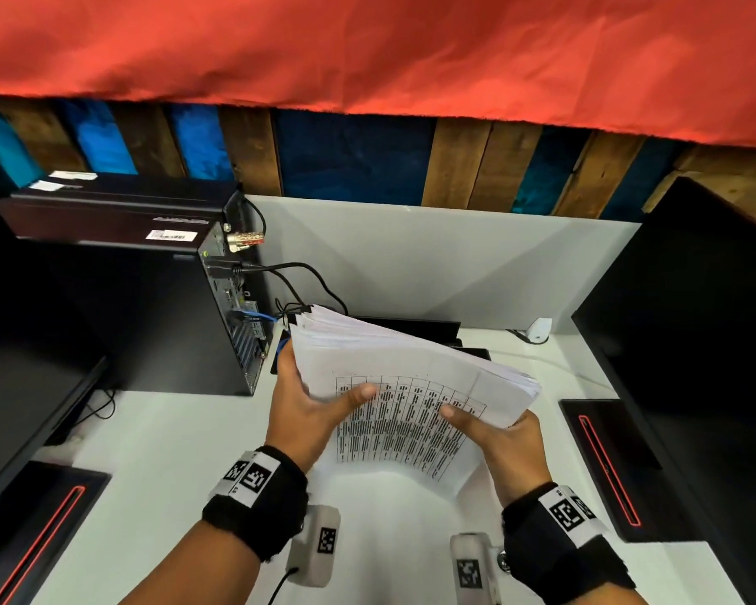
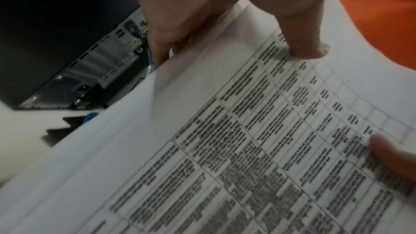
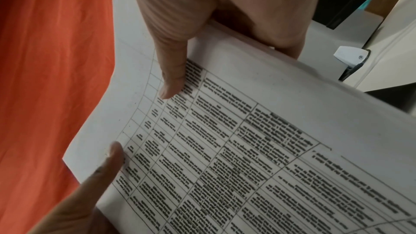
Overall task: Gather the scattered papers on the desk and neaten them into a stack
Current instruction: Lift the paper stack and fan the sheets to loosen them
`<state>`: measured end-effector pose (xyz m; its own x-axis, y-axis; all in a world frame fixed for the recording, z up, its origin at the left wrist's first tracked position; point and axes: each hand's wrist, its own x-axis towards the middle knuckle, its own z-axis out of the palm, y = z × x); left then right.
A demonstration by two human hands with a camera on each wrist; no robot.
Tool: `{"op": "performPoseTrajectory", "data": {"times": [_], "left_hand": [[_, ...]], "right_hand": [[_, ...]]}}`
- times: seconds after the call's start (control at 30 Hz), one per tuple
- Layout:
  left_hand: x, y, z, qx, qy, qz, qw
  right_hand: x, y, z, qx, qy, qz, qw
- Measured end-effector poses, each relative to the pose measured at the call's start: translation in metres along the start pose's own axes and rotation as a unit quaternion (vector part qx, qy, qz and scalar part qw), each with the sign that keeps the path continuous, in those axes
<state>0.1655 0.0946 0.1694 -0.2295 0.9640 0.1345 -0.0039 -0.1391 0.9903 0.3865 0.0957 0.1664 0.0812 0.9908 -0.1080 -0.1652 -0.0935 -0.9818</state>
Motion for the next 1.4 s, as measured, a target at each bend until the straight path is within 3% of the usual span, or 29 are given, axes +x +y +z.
{"op": "performPoseTrajectory", "data": {"times": [0.1,0.2,0.3,0.4,0.53,0.63,0.77,0.9,1.07,1.2,1.3,1.4], "left_hand": [[-0.003,-0.007,0.001,-0.001,-0.019,-0.003,1.000],[-0.004,-0.005,0.003,-0.030,0.024,0.006,0.999],[-0.008,-0.007,0.004,-0.019,-0.013,0.014,1.000],[-0.009,-0.012,0.004,-0.016,-0.009,0.013,1.000],[-0.006,-0.014,0.003,-0.018,-0.075,-0.005,0.997],[0.000,-0.014,-0.003,-0.048,-0.045,-0.009,0.998],[0.009,-0.013,-0.003,-0.053,-0.094,-0.049,0.993],[0.017,-0.013,-0.006,-0.063,-0.074,-0.057,0.994],[0.016,-0.027,-0.005,0.049,-0.127,-0.091,0.987],[0.009,-0.018,-0.005,0.051,-0.085,-0.090,0.991],[0.004,0.012,0.004,-0.045,-0.017,-0.024,0.999],[0.010,0.041,0.017,-0.062,0.053,0.005,0.997]], "right_hand": [[0.000,0.001,-0.001,-0.005,0.000,-0.002,1.000],[0.002,0.002,-0.002,0.003,0.006,-0.002,1.000],[0.003,0.002,-0.001,0.010,0.007,-0.001,1.000],[0.004,0.002,0.000,0.015,0.010,-0.002,1.000],[0.006,0.001,-0.002,0.022,0.000,-0.006,1.000],[0.007,0.001,-0.004,0.025,-0.008,-0.002,1.000],[0.009,0.002,-0.006,0.027,-0.022,0.000,0.999],[0.008,0.001,-0.008,0.019,-0.027,-0.002,0.999],[0.006,0.004,-0.005,0.007,0.005,0.001,1.000],[0.005,0.005,-0.005,-0.003,0.008,-0.005,1.000],[0.003,0.004,-0.004,-0.008,0.004,-0.019,1.000],[0.001,0.004,-0.003,-0.007,0.006,-0.026,1.000]]}}
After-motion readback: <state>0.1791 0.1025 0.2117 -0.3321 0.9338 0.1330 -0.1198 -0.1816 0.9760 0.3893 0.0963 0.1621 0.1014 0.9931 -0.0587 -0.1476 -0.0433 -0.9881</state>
